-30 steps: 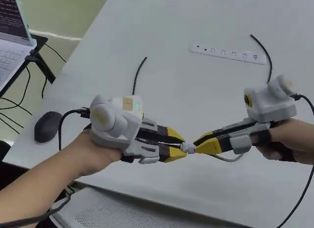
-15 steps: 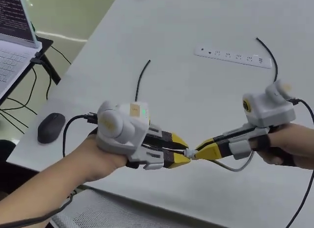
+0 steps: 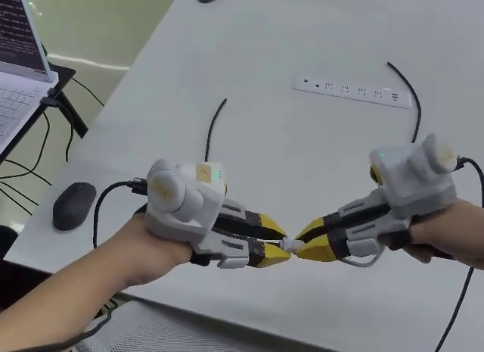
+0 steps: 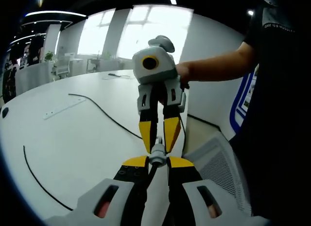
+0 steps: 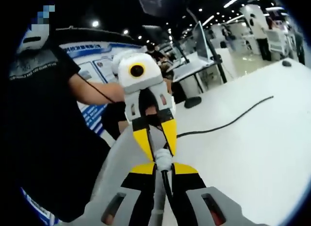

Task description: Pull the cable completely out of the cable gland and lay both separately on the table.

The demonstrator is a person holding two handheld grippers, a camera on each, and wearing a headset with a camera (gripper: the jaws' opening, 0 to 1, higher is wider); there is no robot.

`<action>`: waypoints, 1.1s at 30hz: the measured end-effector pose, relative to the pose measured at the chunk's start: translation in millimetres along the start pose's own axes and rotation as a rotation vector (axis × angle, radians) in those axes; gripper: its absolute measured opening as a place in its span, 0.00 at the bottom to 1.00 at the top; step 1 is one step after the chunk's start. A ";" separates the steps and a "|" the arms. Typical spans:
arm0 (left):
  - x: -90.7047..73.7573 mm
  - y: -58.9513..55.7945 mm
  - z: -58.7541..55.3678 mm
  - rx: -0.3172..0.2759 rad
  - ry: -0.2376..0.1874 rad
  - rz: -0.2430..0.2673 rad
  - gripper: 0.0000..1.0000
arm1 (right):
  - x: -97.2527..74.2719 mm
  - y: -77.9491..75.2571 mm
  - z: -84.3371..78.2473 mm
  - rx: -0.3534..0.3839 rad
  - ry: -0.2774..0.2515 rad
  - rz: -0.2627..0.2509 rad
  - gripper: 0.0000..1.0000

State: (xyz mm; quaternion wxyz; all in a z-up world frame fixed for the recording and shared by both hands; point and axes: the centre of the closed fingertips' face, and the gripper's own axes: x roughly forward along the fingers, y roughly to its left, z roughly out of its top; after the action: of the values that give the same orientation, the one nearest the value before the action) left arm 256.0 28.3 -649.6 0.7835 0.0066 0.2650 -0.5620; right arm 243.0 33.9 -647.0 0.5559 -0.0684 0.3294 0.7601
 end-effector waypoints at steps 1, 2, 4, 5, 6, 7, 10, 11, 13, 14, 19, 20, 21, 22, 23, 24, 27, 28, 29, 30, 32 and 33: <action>-0.5 0.4 -1.2 -0.015 -0.001 -0.004 0.14 | 0.5 0.0 -0.2 -0.057 0.014 -0.022 0.07; -0.4 -0.4 -1.5 -0.022 0.001 -0.007 0.14 | 1.7 1.4 -1.2 -0.120 0.038 -0.054 0.07; -0.7 -2.3 -2.1 -0.036 -0.002 -0.019 0.15 | 3.4 0.2 -3.9 -0.233 0.073 -0.106 0.07; -0.8 -2.5 -2.5 -0.042 -0.004 -0.020 0.15 | 3.7 -0.1 -4.5 -0.279 0.085 -0.127 0.07; -1.2 -3.5 -3.2 -0.075 -0.007 -0.027 0.15 | 4.7 0.2 -5.4 -0.326 0.096 -0.160 0.07; -1.7 -4.4 -3.7 -0.106 -0.006 -0.032 0.15 | 5.2 0.6 -5.9 -0.358 0.101 -0.180 0.07; -1.8 -3.7 -4.1 -0.114 -0.011 -0.034 0.15 | 5.1 2.5 -6.4 -0.510 0.139 -0.258 0.07; -2.0 -4.8 -4.1 -0.141 -0.012 -0.041 0.15 | 4.8 2.9 -6.4 -0.545 0.149 -0.276 0.07; -2.7 -2.2 -1.8 -0.174 -0.031 -0.040 0.15 | 3.1 1.1 -3.5 -0.674 0.171 -0.345 0.07; -2.8 -2.5 -1.9 -0.199 -0.034 -0.051 0.15 | 3.2 1.5 -3.6 -0.729 0.190 -0.362 0.07; -0.3 -2.9 -4.0 -0.221 -0.024 -0.054 0.15 | 5.0 0.2 -8.1 -0.780 0.222 -0.398 0.07; 0.5 -2.8 -4.2 -0.204 -0.023 -0.047 0.15 | 4.9 -0.2 -8.2 -0.780 0.223 -0.399 0.07; 0.8 -2.9 -4.6 -0.203 -0.019 -0.048 0.15 | 4.4 -0.9 -8.2 -0.776 0.223 -0.400 0.07; 0.8 -3.1 -5.4 -0.205 -0.015 -0.050 0.15 | 4.6 -1.1 -9.1 -0.755 0.216 -0.393 0.07; 1.0 -3.0 -5.2 -0.197 -0.016 -0.046 0.15 | 4.1 -1.5 -8.8 -0.751 0.212 -0.396 0.08; 1.0 -2.7 -5.0 -0.191 -0.017 -0.044 0.15 | 3.4 -2.5 -8.6 -0.739 0.204 -0.395 0.08; 1.0 -1.9 -2.7 -0.166 -0.023 -0.032 0.15 | 1.4 -3.5 -6.8 -0.702 0.187 -0.396 0.08; 1.0 -2.0 -2.2 -0.160 -0.024 -0.030 0.15 | 1.1 -4.0 -5.9 -0.674 0.175 -0.390 0.08; 1.5 -2.3 -2.2 -0.149 -0.022 -0.027 0.15 | 1.6 -4.3 -7.5 -0.640 0.168 -0.385 0.08; 1.8 -2.1 -2.2 -0.134 -0.021 -0.023 0.15 | 1.4 -5.5 -7.9 -0.606 0.160 -0.384 0.08; 2.3 -1.7 -2.3 -0.102 -0.022 -0.016 0.15 | 0.8 -5.9 -5.7 -0.485 0.104 -0.365 0.08; 2.6 -1.9 -3.2 -0.096 -0.016 -0.016 0.15 | -0.3 -4.4 -6.3 -0.424 0.085 -0.336 0.09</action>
State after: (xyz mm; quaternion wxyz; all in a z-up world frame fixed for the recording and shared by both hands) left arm 253.6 26.3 -652.9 0.7805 -0.0374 0.2853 -0.5549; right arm 245.4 30.8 -653.7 0.6331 -0.2688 0.1701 0.7057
